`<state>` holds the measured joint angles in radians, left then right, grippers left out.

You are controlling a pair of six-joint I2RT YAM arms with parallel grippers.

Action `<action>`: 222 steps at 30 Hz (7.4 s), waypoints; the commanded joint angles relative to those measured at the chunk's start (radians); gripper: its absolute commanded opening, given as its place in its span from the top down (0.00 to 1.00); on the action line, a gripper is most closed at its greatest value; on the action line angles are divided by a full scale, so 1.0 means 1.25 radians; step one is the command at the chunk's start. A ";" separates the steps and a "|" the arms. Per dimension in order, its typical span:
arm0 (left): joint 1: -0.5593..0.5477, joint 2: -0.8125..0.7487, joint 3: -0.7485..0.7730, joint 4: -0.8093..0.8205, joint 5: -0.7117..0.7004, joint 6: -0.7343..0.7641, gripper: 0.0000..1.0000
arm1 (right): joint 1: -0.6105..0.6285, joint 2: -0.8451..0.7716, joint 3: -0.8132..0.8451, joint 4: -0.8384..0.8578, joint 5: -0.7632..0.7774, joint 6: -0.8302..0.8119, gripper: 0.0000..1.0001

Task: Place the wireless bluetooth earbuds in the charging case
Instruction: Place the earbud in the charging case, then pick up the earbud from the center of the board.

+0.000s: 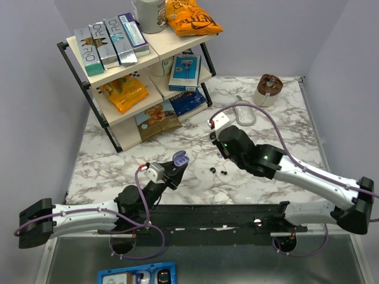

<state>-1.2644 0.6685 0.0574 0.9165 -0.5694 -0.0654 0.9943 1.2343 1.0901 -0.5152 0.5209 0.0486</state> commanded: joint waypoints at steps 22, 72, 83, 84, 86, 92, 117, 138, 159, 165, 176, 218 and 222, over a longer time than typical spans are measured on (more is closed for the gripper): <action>0.281 0.295 0.262 0.094 0.768 -0.248 1.00 | 0.364 -0.282 -0.250 0.690 0.364 -0.799 0.99; 0.468 0.366 0.439 -0.044 1.235 -0.463 1.00 | 0.440 -0.389 -0.274 0.377 0.102 -0.757 0.99; 0.468 0.365 0.439 -0.037 1.234 -0.466 1.00 | 0.442 -0.387 -0.294 0.407 0.106 -0.769 0.99; 0.468 0.363 0.438 -0.036 1.234 -0.466 1.00 | 0.442 -0.385 -0.295 0.406 0.108 -0.774 0.99; 0.468 0.366 0.438 -0.035 1.234 -0.467 1.00 | 0.442 -0.384 -0.296 0.406 0.111 -0.776 0.99; 0.468 0.370 0.434 -0.019 1.232 -0.477 1.00 | 0.442 -0.380 -0.300 0.438 0.116 -0.789 0.99; 0.468 0.355 0.428 -0.010 1.216 -0.474 1.00 | 0.442 -0.385 -0.308 0.359 0.077 -0.762 0.99; 0.467 0.363 0.430 -0.004 1.205 -0.464 1.00 | 0.456 -0.365 -0.288 0.348 0.055 -0.738 0.99; 0.467 0.365 0.408 -0.008 1.187 -0.453 1.00 | 0.459 -0.384 -0.200 0.461 0.153 -0.705 0.65; 0.467 0.359 0.354 0.014 1.096 -0.437 1.00 | 0.409 -0.429 -0.161 0.499 0.216 -0.522 0.57; 0.369 0.184 0.225 -0.053 0.841 -0.282 1.00 | -0.107 -0.223 -0.121 0.110 -0.129 0.098 0.58; 0.111 0.014 0.076 -0.123 0.471 -0.177 1.00 | -0.305 0.354 -0.090 0.181 -0.255 0.297 0.60; 0.107 0.024 0.078 -0.117 0.469 -0.173 1.00 | -0.311 0.365 -0.087 0.192 -0.276 0.314 0.69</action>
<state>-1.1198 0.6853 0.1417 0.7418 0.0410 -0.2985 0.6170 1.6630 0.9512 -0.3077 0.1917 0.4015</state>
